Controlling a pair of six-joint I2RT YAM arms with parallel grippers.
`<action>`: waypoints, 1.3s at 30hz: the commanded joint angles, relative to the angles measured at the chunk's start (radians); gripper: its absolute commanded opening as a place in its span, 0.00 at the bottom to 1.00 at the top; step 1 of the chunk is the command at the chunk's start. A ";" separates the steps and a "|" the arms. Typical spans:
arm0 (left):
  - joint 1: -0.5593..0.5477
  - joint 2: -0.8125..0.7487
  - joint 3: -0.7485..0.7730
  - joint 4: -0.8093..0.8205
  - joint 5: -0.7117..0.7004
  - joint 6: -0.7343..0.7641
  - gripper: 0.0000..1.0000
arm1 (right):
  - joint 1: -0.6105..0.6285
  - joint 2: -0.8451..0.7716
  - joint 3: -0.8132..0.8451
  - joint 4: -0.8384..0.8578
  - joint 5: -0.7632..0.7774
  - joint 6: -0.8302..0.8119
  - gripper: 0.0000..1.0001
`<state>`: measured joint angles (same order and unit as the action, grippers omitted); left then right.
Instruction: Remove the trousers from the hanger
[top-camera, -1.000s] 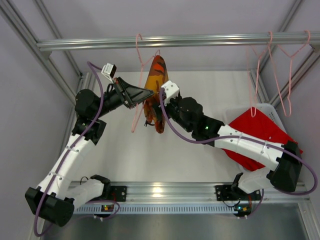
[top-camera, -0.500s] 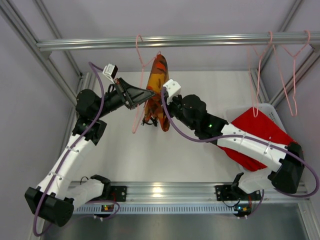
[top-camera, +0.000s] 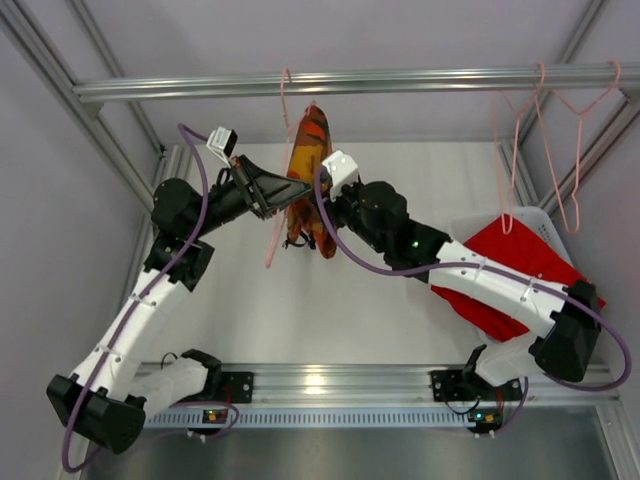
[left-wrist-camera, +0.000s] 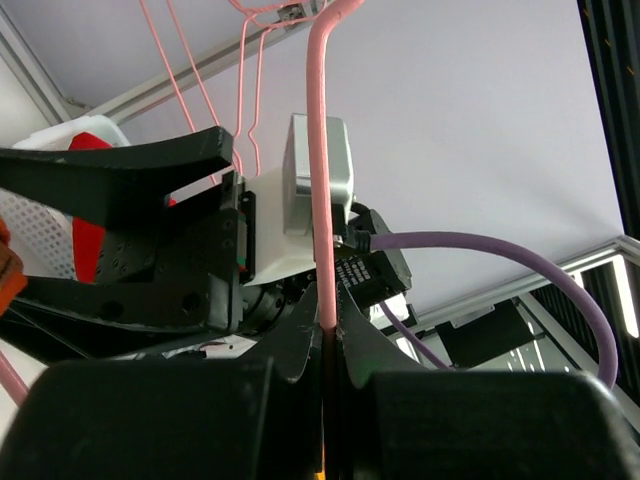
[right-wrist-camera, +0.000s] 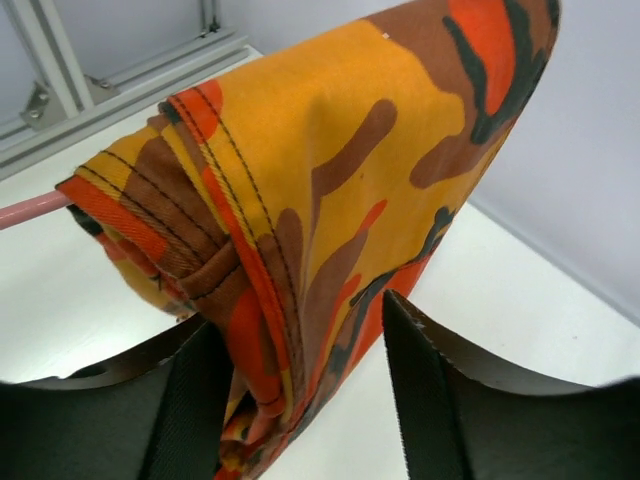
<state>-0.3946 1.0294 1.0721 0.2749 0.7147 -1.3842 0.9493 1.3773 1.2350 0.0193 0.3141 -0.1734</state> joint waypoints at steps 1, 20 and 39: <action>-0.016 -0.048 0.100 0.173 0.014 0.033 0.00 | -0.056 0.028 0.057 0.056 -0.030 0.015 0.54; -0.035 -0.111 -0.030 0.027 -0.009 0.142 0.00 | -0.099 -0.211 0.178 -0.106 -0.259 -0.023 0.00; -0.035 -0.075 -0.259 -0.003 -0.029 0.191 0.00 | -0.076 -0.373 0.337 -0.280 -0.414 -0.099 0.00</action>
<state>-0.4320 0.9562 0.8330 0.2394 0.7086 -1.2427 0.8734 1.0550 1.4681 -0.4141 -0.0589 -0.2222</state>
